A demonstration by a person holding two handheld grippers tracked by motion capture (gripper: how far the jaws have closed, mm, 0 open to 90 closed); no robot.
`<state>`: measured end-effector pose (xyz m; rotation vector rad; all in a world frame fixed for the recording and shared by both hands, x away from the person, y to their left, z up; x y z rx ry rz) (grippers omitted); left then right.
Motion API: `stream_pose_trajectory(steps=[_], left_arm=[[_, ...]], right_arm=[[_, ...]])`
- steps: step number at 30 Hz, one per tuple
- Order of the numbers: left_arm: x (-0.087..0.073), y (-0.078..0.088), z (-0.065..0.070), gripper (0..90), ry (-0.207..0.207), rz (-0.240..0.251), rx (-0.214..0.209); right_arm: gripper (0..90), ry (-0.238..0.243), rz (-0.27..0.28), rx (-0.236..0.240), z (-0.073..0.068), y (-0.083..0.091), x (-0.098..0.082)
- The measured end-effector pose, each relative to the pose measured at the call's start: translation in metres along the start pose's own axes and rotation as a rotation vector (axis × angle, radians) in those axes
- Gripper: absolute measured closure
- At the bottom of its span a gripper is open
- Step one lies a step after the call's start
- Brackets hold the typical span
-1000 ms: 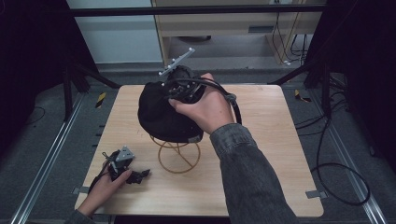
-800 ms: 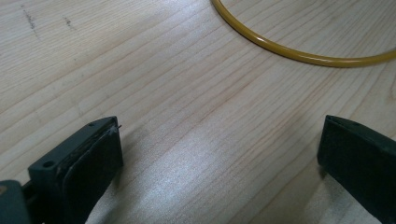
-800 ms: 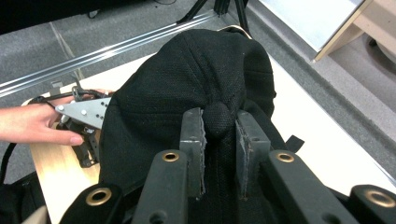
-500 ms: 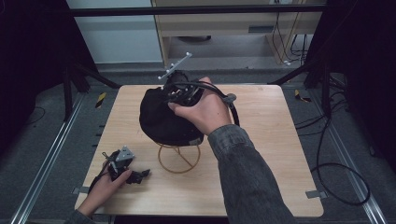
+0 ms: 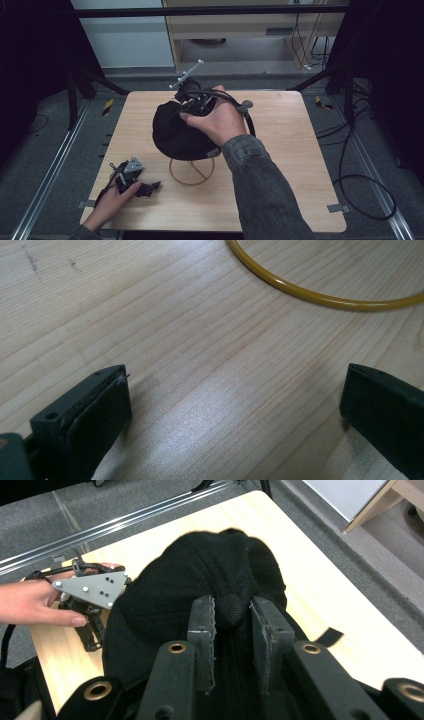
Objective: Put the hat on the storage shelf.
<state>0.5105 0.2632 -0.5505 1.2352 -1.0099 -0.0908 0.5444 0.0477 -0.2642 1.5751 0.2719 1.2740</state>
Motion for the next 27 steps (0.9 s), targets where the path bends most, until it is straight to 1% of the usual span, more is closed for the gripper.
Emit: stream_pose_trajectory(steps=[3,5,6,10,16,22,27], left_arm=[[0.0000,0.0000,0.0000,0.0,0.000,0.000,0.000],[0.0000,0.0000,0.0000,0.0,0.000,0.000,0.000],[0.0000,0.0000,0.0000,0.0,0.000,0.000,0.000],[0.0001,-0.0001,0.0002,0.0,0.003,0.003,-0.001],[0.0001,-0.0001,0.0002,0.0,0.003,0.003,-0.001],[0.0002,-0.0001,0.0002,0.0,0.003,0.003,-0.001],[0.0002,-0.0001,0.0002,0.0,0.003,0.003,-0.001]], right_arm=[[71.6,0.004,-0.001,0.002,-0.0001,-0.0006,0.0003],[71.1,-0.003,0.014,0.011,-0.0008,-0.0007,0.0014],[71.3,0.000,0.016,0.006,-0.0009,-0.0004,0.0015],[71.0,-0.003,0.006,0.002,-0.0003,-0.0004,-0.0009],[71.1,-0.011,0.023,0.011,0.0001,-0.0006,-0.0025],[71.2,-0.018,0.044,0.012,-0.0019,0.0019,-0.0027],[71.2,-0.019,0.051,0.010,-0.0021,0.0024,-0.0036]])
Point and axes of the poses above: each handheld gripper's, and its own axes: y roughly backward along the jaws, x roughly out of its top, z roughly to its right, the point moved 6 cm from there along -y, roughly forward along the jaws, and after that the axes turned 9 degrees about -z, right-handed, at the moved point
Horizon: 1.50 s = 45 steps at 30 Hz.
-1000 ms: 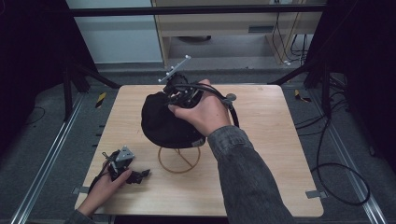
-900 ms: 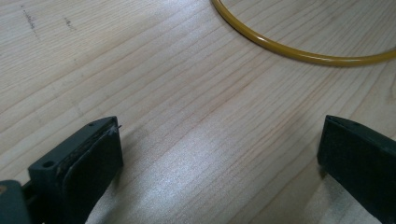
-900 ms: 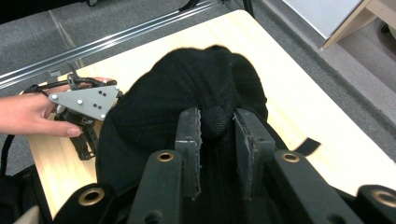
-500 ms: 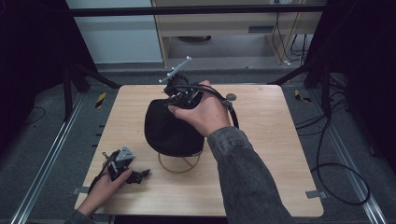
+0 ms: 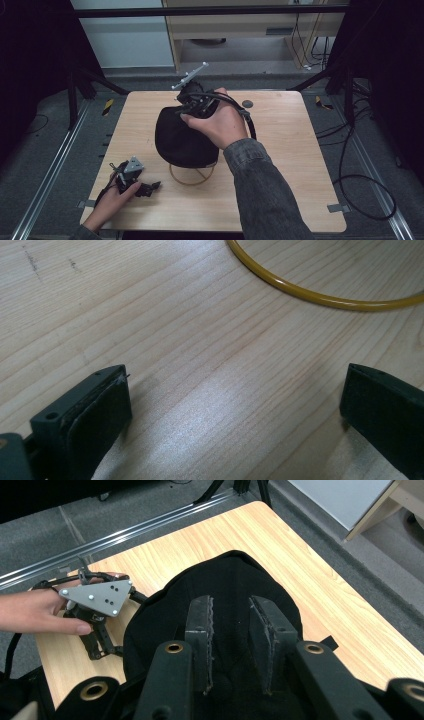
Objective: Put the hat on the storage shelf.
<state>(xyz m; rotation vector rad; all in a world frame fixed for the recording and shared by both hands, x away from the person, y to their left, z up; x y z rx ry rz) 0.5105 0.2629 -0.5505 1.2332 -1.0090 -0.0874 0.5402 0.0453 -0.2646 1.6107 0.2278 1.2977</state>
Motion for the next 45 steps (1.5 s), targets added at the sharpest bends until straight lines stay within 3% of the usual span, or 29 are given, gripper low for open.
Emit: stream_pose_trajectory(steps=[12,19,28,37,45], left_arm=[[0.000,0.000,0.000,0.0,-0.001,0.000,-0.001],[0.000,0.000,0.000,0.0,-0.001,0.000,0.000],[0.000,0.000,0.000,0.0,-0.002,0.000,-0.001],[0.000,0.000,0.000,0.0,-0.002,0.000,-0.001],[0.000,0.000,0.000,0.0,-0.002,0.001,-0.001]], right_arm=[[70.8,-0.008,0.026,0.005,-0.001,0.000,-0.004],[64.3,-0.031,0.045,0.001,0.001,0.002,-0.007],[46.2,-0.095,0.066,-0.004,0.006,0.004,-0.016],[27.8,-0.122,0.087,-0.062,0.009,0.016,-0.028],[10.5,-0.170,0.099,-0.138,0.021,0.028,-0.041]])
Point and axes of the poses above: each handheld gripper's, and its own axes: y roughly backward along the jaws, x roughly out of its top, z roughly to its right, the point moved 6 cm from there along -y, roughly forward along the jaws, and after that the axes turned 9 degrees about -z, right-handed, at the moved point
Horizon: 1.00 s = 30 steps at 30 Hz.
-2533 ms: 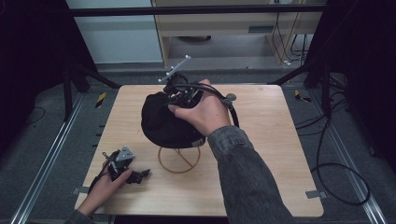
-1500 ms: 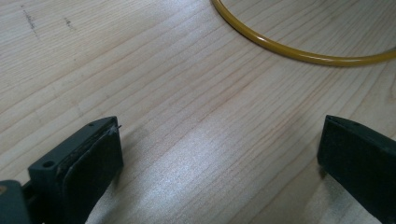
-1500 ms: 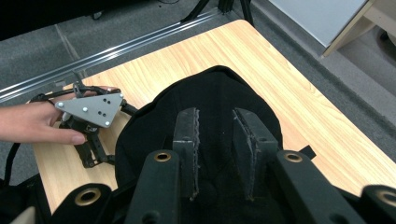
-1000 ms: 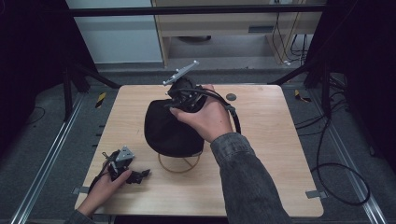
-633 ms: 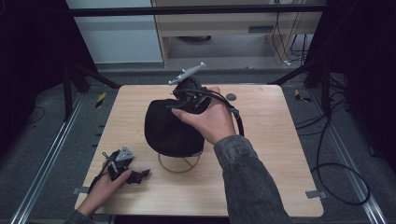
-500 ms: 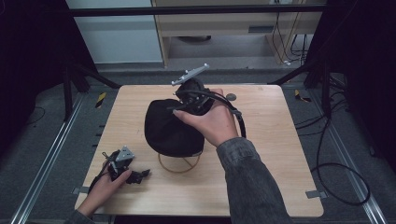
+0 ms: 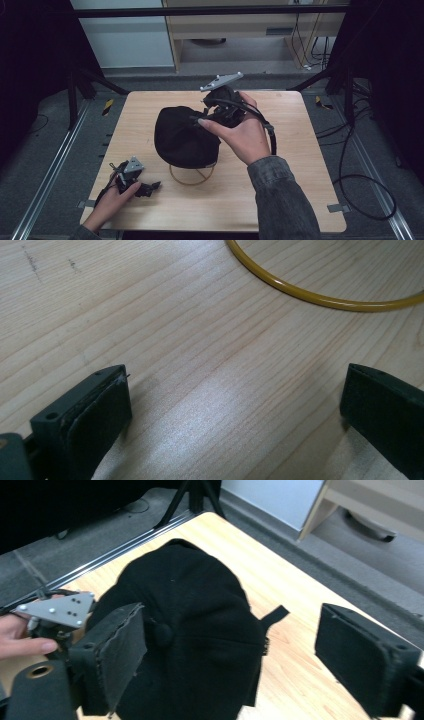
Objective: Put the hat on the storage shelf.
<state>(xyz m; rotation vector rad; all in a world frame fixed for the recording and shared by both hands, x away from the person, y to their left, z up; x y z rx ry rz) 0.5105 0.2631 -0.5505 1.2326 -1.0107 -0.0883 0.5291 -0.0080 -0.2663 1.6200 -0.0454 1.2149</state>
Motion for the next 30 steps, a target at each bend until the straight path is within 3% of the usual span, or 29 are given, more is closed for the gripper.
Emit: stream_pose_trajectory(steps=[12,18,30], left_arm=[[0.000,0.000,0.000,0.0,0.001,0.000,-0.001],[0.000,0.000,0.000,0.0,-0.001,-0.002,-0.002],[0.000,0.000,0.000,0.0,0.000,-0.002,-0.002]], right_arm=[[5.5,-0.029,0.033,-0.025,0.017,0.014,-0.020],[5.5,-0.037,0.043,-0.079,0.029,0.024,-0.032],[5.0,-0.081,0.046,-0.113,0.047,0.038,-0.057]])
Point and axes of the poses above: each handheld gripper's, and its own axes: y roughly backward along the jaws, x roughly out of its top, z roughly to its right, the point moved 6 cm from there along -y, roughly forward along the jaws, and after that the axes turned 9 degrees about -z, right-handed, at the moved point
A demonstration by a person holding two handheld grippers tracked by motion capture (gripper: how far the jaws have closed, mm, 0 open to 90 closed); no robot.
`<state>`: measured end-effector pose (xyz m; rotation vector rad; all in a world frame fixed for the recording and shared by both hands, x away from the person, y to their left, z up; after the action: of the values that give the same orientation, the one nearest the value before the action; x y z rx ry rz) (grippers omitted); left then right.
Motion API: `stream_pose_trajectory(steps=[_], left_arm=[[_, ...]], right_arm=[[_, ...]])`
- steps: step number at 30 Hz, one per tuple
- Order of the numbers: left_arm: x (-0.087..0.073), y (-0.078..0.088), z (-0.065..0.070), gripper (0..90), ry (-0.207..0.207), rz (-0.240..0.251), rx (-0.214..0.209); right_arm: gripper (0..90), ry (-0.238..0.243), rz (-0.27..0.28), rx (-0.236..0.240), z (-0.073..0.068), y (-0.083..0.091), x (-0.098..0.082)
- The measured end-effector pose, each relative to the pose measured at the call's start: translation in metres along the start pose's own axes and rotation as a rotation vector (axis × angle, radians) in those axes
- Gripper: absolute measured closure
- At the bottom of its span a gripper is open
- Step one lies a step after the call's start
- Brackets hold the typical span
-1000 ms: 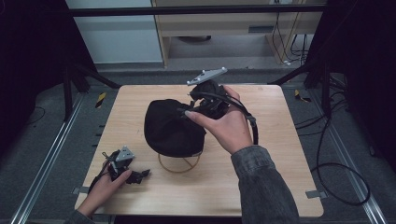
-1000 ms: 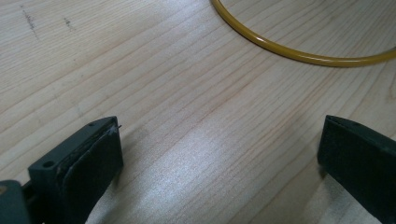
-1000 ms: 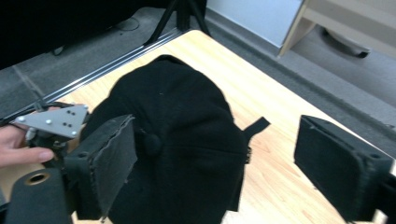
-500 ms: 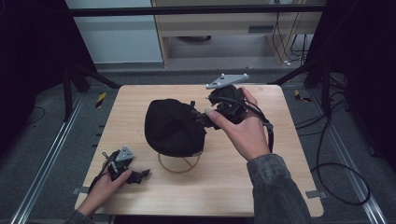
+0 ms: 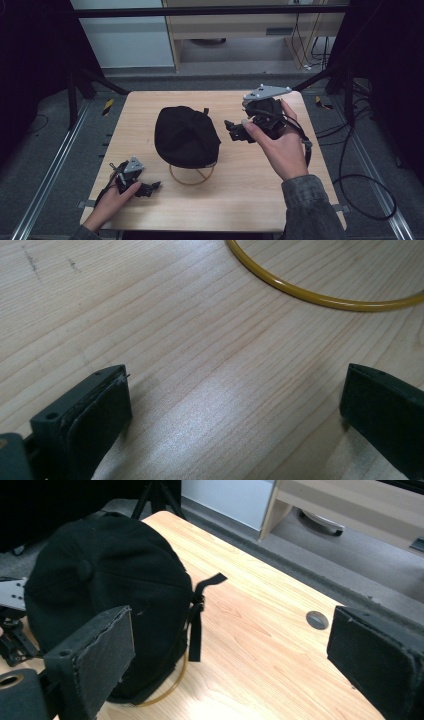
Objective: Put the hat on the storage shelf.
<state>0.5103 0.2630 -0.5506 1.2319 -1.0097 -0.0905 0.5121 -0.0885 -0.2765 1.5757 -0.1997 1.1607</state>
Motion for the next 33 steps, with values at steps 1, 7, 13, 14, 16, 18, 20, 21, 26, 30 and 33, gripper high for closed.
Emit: stream_pose_trajectory(steps=[1,7,13,14,16,18,20,21,26,30,33], left_arm=[[0.000,0.000,0.000,0.0,0.000,0.000,0.000],[0.000,0.000,0.000,0.0,0.001,0.003,0.001],[0.000,0.000,0.000,0.0,0.002,0.002,0.000],[0.000,0.000,0.000,0.0,0.002,0.002,0.001],[0.000,0.000,0.000,0.0,0.002,0.002,0.000],[0.000,0.000,0.000,0.0,0.002,0.003,0.001],[0.000,0.000,0.000,0.0,0.002,0.003,0.001],[0.000,0.000,0.000,0.0,0.002,0.003,0.001],[0.000,0.000,0.000,0.0,0.003,0.000,0.001],[0.000,0.000,0.000,0.0,0.003,0.000,0.001],[0.000,0.000,0.000,0.0,0.003,0.000,0.002]], right_arm=[[5.1,-0.005,0.002,-0.003,0.002,0.001,-0.002],[5.1,-0.029,0.005,-0.042,0.012,0.008,-0.013],[5.2,-0.065,0.005,-0.073,0.025,0.008,-0.027],[5.2,-0.068,0.000,-0.080,0.027,0.007,-0.030],[5.8,-0.079,-0.009,-0.097,0.032,0.004,-0.037],[6.4,-0.096,-0.015,-0.093,0.037,0.000,-0.045],[7.7,-0.095,-0.031,-0.098,0.040,-0.005,-0.052],[7.7,-0.091,-0.037,-0.098,0.040,-0.007,-0.056],[8.6,-0.097,-0.045,-0.105,0.046,-0.021,-0.073],[8.6,-0.101,-0.070,-0.102,0.051,-0.035,-0.091],[8.7,-0.112,-0.082,-0.102,0.056,-0.044,-0.103]])
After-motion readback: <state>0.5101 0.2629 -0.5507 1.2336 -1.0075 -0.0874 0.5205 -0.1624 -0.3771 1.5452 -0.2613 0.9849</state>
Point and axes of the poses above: each handheld gripper's, and its own axes: y roughly backward along the jaws, x roughly out of its top, z roughly to its right, the point moved 6 cm from there along -y, roughly forward along the jaws, and after that the axes turned 9 degrees about -z, right-handed, at the moved point
